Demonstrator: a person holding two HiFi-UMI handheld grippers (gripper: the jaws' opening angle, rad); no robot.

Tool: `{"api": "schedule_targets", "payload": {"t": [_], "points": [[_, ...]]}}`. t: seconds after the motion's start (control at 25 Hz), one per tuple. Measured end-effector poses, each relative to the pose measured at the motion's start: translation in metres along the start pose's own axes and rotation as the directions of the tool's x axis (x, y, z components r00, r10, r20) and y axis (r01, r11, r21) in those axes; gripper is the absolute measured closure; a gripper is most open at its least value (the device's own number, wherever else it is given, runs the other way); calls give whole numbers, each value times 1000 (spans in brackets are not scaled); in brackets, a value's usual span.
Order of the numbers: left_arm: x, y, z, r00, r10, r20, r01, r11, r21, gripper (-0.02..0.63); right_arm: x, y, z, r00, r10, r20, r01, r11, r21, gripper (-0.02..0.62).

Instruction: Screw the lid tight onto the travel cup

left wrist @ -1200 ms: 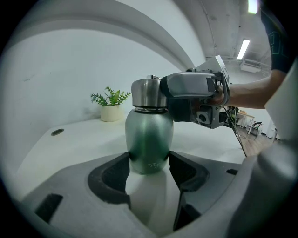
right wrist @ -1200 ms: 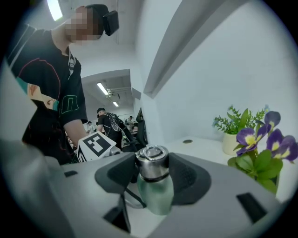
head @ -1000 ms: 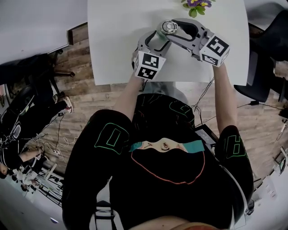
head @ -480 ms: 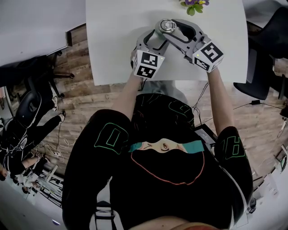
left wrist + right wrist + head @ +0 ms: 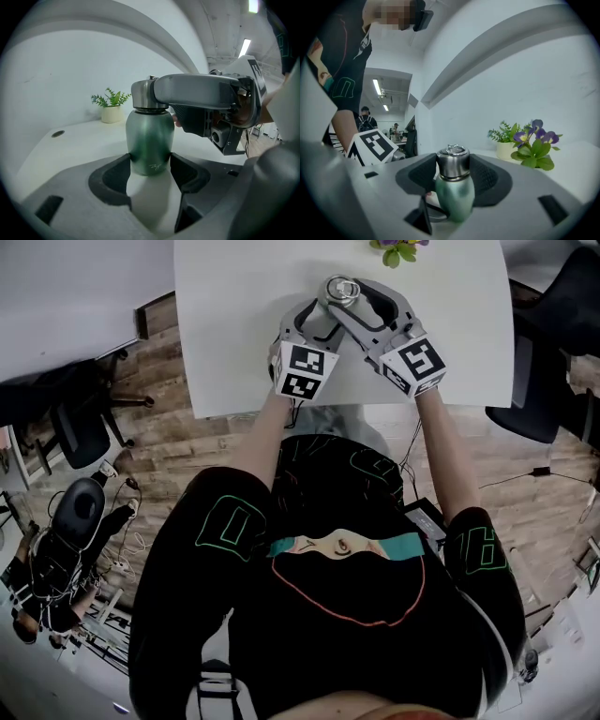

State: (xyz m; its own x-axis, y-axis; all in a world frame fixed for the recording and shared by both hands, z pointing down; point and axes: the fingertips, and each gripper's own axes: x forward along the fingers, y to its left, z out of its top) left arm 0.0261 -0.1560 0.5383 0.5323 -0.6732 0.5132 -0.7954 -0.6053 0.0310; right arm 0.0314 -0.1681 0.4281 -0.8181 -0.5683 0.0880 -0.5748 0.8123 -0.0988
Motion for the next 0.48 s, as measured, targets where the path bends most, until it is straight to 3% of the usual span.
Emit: {"api": "schedule_targets", "payload": {"t": [0.16,0.48], "points": [[2,1,-1,1000,1,0,-1,1000,1,330,1,-1,-2,1000,2,-19,-2,1000,4,365],[3,3,0,1000,0,-1,0,1000,0,331,1,-1,0,987,126,-103,-129,992,-14,304]]}}
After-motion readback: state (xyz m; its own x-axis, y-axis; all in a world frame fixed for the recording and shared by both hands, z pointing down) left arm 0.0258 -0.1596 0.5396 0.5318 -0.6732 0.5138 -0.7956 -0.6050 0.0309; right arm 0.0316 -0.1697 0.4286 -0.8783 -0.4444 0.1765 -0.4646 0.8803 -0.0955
